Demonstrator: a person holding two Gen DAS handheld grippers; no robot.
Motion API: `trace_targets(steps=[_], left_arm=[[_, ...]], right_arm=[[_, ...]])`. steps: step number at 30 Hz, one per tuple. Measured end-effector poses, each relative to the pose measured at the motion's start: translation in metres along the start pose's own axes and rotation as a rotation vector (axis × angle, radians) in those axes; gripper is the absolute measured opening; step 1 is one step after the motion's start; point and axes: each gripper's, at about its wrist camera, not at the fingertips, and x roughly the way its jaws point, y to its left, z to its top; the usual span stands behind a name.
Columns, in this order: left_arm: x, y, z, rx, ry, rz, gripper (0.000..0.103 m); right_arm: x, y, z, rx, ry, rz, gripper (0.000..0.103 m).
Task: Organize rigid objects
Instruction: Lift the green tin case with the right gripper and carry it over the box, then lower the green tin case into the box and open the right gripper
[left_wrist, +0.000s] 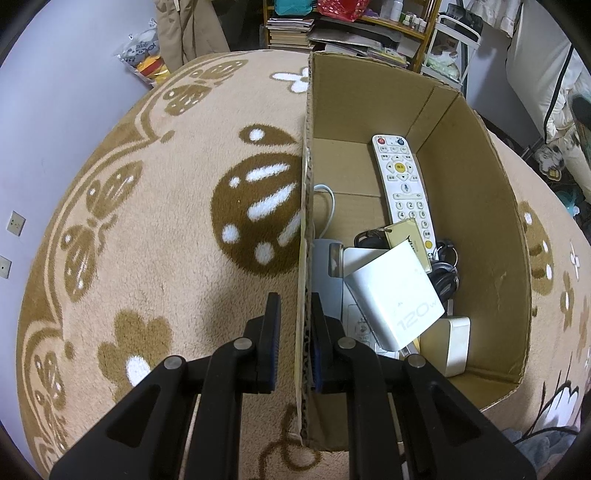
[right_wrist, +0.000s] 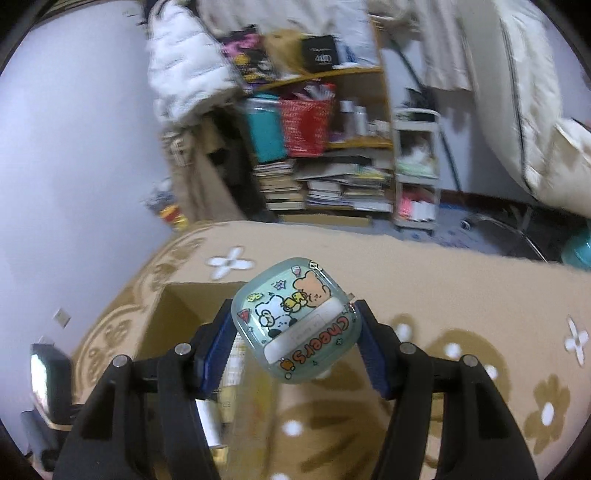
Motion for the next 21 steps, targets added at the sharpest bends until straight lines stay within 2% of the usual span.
trace_targets(steps=[5,9,14,21], left_arm=[[0.0,0.0,0.0,0.0,-0.001,0.0,0.014],[0.0,0.0,0.0,-0.003,0.0,-0.006,0.014],[0.0,0.0,0.0,-0.007,0.0,-0.016,0.014],[0.0,0.0,0.0,-0.007,-0.001,-0.015,0.014]], right_arm=[[0.012,0.039,-0.014,-0.079,0.045,0.056,0.067],[0.025,0.053,-0.034,-0.098,0.096,0.074,0.067],[0.039,0.057,-0.049,-0.105,0.153,0.078,0.067],[0.044,0.059,-0.048,-0.088,0.167,0.091,0.067]])
